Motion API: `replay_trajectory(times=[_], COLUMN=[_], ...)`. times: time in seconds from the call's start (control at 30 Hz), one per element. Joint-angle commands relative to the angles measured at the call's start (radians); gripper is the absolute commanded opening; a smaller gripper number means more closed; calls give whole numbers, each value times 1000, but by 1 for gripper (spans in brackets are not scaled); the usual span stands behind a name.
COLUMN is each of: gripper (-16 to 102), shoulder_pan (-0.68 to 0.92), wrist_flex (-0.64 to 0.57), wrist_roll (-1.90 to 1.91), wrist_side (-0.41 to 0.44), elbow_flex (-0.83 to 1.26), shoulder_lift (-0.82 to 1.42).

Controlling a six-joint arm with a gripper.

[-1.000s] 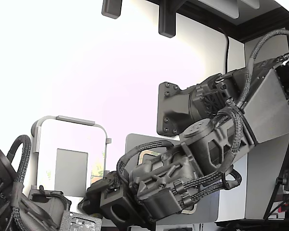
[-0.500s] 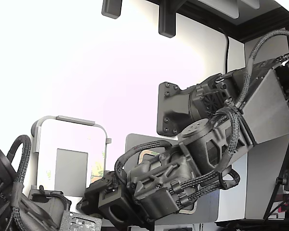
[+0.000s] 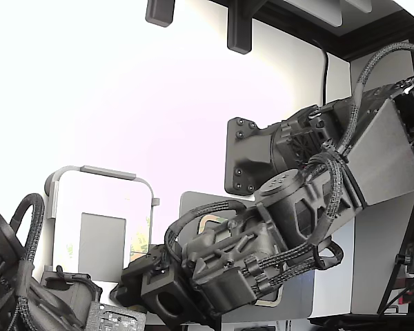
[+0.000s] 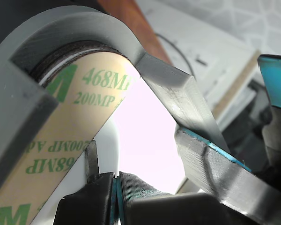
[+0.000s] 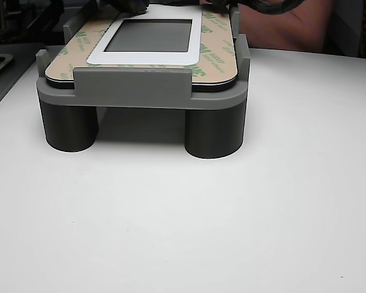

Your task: Peel off protective film from adhesive tape.

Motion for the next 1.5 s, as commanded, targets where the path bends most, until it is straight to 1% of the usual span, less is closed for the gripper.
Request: replay_trajectory(times=[0.0, 1.47], gripper=[-9, -10], shoulder_pan=[-11, -3], wrist_flex=[-6, 5], wrist_roll=[2, 12], wrist_side=[3, 11], elbow_flex=[-18, -37], shoulder_lift=[28, 21])
